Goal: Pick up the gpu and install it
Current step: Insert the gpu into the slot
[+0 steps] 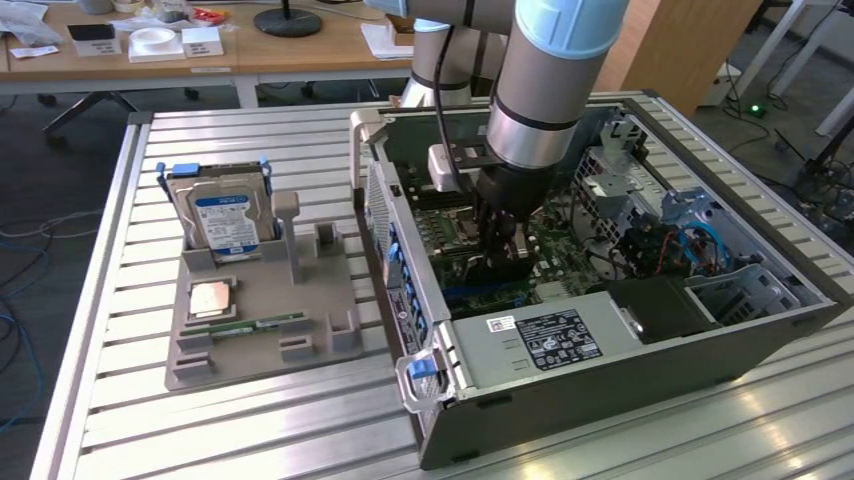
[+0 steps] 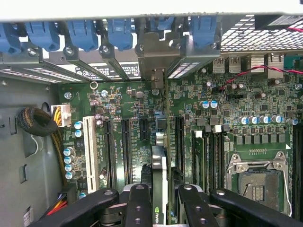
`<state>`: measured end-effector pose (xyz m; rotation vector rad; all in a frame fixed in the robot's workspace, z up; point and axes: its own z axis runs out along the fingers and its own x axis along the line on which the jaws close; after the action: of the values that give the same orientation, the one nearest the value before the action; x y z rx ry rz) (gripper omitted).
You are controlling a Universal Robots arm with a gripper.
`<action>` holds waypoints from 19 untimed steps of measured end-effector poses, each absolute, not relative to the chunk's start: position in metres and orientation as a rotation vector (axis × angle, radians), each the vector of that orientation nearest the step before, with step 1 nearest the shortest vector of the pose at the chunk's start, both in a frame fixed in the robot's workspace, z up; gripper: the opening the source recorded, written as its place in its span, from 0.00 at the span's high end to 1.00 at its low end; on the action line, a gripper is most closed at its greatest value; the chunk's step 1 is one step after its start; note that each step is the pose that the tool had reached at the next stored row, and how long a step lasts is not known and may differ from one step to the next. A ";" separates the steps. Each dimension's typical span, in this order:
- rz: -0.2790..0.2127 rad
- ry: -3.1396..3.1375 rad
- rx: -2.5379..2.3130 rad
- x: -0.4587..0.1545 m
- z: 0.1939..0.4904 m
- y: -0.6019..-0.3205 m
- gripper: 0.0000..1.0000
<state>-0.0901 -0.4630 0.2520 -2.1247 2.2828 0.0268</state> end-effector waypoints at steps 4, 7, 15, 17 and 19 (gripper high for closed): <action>0.027 2.283 -2.125 -0.090 0.252 -0.463 0.74; 0.027 2.281 -2.127 -0.090 0.252 -0.463 0.74; 0.027 2.271 -2.137 -0.090 0.250 -0.463 0.74; 0.027 2.271 -2.137 -0.090 0.250 -0.463 0.74; 0.027 2.271 -2.137 -0.090 0.250 -0.463 0.74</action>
<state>-0.0903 -0.4630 0.2499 -2.1372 2.2714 0.0270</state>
